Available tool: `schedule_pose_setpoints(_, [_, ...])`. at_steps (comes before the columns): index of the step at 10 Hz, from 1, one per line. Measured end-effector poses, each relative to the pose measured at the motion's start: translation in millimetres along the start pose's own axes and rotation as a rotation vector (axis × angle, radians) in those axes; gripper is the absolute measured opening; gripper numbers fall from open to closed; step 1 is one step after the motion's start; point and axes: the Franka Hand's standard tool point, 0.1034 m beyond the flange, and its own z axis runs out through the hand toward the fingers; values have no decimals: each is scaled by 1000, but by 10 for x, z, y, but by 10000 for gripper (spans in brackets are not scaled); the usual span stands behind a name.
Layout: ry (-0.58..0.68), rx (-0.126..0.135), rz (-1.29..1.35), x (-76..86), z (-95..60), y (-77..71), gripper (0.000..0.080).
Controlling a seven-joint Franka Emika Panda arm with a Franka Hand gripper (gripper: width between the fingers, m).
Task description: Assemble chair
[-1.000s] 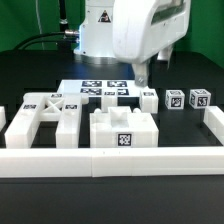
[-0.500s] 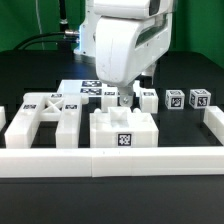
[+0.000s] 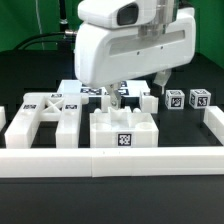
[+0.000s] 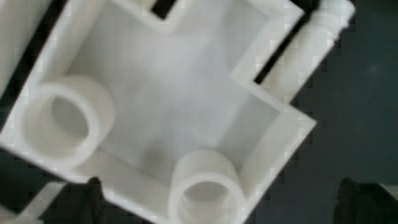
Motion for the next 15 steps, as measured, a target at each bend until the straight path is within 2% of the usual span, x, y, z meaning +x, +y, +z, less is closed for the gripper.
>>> schedule_pose_setpoints(3, [39,-4,187,62,79,-2,649])
schedule_pose_setpoints(6, [43,14,329,79,86,-39,649])
schedule_pose_setpoints(7, [48,21,392,90,144,-77,649])
schedule_pose_setpoints(9, [50,23,368,82,317,-105,649])
schedule_pose_setpoints(11, [52,24,364,77,420,-131,649])
schedule_pose_setpoints(14, [57,24,358,75,482,-182,649])
schedule_pose_setpoints(15, [57,24,357,75,482,-182,533])
